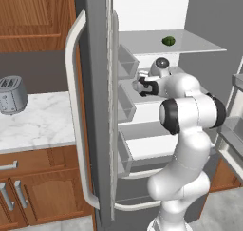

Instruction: Transport the steak from the fridge to the microwave and turn on the microwave.

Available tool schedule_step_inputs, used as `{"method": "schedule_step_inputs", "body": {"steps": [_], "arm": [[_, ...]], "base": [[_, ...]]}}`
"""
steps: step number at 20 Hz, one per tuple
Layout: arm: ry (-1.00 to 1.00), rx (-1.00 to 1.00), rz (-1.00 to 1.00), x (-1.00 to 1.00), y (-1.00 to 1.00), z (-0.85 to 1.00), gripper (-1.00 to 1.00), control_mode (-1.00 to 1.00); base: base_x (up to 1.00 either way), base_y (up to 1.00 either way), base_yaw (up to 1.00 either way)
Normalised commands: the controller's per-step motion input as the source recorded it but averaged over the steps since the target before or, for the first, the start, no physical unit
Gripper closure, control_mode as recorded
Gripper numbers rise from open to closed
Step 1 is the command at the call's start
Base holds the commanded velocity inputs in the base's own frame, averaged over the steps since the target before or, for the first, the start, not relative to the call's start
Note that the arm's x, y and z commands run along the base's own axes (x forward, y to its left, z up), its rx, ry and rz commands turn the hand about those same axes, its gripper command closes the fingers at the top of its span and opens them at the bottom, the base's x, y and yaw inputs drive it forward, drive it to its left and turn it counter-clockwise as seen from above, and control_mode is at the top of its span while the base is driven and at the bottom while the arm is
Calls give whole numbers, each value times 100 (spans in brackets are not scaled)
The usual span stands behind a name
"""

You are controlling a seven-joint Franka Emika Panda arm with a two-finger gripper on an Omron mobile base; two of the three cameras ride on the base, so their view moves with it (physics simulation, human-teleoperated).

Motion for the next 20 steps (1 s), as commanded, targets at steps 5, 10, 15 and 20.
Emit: {"method": "schedule_step_inputs", "body": {"steps": [5,10,15,20], "arm": [[0,0,0,17,-4,-14,-100,-100],[0,0,-1,14,-9,-15,-100,-100],[0,0,-1,16,-6,-13,-100,-100],[0,0,-1,16,-3,-13,-100,-100]], "base": [[0,0,0],[0,0,0],[0,0,0],[0,0,0]]}}
